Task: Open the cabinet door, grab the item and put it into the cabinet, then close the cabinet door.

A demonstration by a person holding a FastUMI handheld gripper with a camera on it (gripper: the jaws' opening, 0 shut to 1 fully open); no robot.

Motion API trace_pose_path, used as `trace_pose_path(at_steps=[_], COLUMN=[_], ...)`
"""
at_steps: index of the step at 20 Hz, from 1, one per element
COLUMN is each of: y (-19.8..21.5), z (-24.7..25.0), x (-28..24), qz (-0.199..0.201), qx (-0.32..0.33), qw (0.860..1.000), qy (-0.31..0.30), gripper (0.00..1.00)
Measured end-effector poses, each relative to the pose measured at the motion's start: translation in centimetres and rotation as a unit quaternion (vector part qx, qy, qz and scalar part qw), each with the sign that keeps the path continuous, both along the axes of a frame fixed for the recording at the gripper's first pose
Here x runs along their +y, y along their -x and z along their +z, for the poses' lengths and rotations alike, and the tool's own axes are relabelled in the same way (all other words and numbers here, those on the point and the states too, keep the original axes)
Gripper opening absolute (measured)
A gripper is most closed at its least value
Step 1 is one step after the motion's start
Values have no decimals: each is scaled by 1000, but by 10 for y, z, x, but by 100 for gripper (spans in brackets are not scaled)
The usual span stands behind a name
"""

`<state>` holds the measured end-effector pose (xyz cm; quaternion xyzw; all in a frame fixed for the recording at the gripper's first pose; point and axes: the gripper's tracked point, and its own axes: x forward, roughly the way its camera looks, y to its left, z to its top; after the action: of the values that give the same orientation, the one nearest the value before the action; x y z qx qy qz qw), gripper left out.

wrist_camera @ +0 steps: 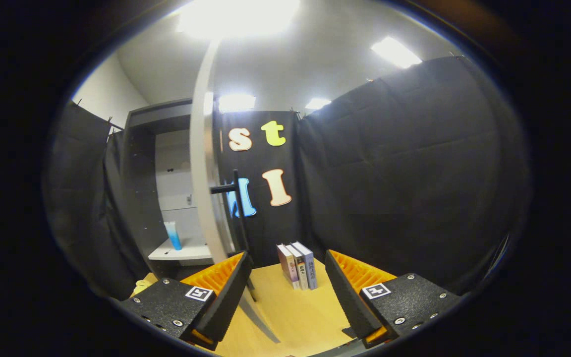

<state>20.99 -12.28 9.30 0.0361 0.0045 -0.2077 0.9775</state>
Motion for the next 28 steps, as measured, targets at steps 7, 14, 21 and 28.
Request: trace_pose_path(at_steps=[7, 14, 21, 28], y=[-35, -64, -61, -66], z=[10, 8, 8, 3], x=[-53, -35, -7, 37], qz=[-55, -49, -43, 1], qx=[-18, -6, 7, 8], qw=[998, 999, 999, 1000], qy=[-29, 2, 31, 16], gripper=[95, 92, 92, 92])
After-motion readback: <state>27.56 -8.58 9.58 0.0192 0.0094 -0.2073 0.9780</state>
